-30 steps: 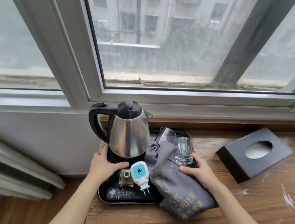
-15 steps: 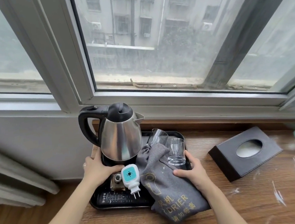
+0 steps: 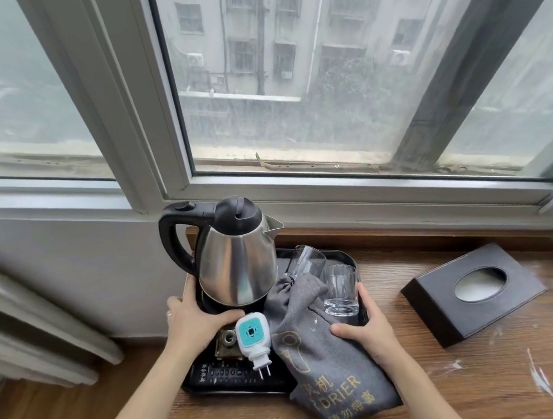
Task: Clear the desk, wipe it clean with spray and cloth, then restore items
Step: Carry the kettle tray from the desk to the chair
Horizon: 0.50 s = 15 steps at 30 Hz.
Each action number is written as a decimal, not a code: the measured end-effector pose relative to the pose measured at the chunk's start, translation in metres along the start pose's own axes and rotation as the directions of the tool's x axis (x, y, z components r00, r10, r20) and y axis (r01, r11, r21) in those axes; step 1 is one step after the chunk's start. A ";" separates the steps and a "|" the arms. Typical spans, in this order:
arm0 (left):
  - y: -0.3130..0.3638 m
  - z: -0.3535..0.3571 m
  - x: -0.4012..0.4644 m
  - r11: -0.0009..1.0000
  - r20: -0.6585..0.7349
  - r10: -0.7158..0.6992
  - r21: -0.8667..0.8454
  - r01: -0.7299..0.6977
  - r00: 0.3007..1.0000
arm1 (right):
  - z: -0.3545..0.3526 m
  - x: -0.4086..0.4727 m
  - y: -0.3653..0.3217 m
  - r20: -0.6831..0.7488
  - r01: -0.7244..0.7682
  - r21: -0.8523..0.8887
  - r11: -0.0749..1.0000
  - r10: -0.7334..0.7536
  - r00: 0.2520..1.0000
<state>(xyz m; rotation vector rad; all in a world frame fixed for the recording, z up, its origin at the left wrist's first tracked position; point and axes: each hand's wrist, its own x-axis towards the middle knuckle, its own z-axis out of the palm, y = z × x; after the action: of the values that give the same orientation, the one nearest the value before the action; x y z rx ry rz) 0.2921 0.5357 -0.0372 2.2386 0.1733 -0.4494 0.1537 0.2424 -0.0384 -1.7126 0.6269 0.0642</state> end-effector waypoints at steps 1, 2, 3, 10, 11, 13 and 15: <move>0.001 -0.002 -0.001 1.000 0.005 -0.001 -0.002 0.001 1.000 | -0.001 0.001 0.000 0.003 0.006 0.007 1.000 -0.006 1.000; 0.002 -0.003 -0.002 1.000 0.010 -0.005 -0.009 0.005 1.000 | -0.001 0.001 -0.001 0.009 0.017 0.022 1.000 -0.017 1.000; 0.003 -0.005 -0.002 1.000 0.017 -0.011 -0.019 0.012 1.000 | -0.002 0.001 -0.001 0.014 0.025 0.038 0.999 -0.025 1.000; 0.011 -0.006 -0.011 0.993 -0.044 0.031 -0.111 -0.035 0.999 | -0.017 -0.006 -0.009 -0.002 0.050 0.050 0.998 -0.050 0.999; 0.013 -0.006 -0.013 0.991 -0.060 0.046 -0.122 -0.053 0.997 | -0.019 -0.009 -0.012 -0.007 0.059 0.044 0.997 -0.059 0.998; 0.019 -0.006 -0.018 0.986 -0.078 0.083 -0.135 -0.093 0.994 | -0.022 -0.015 -0.016 -0.025 0.068 0.041 0.997 -0.067 0.997; 0.025 -0.005 -0.023 0.980 -0.099 0.137 -0.133 -0.149 0.986 | -0.025 -0.022 -0.017 -0.042 0.053 0.047 0.997 -0.051 0.998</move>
<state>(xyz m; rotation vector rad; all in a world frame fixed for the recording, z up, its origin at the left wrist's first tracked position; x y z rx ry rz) 0.2786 0.5238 -0.0080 2.1172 0.0863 -0.2521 0.1350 0.2289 -0.0084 -1.6867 0.6086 -0.0226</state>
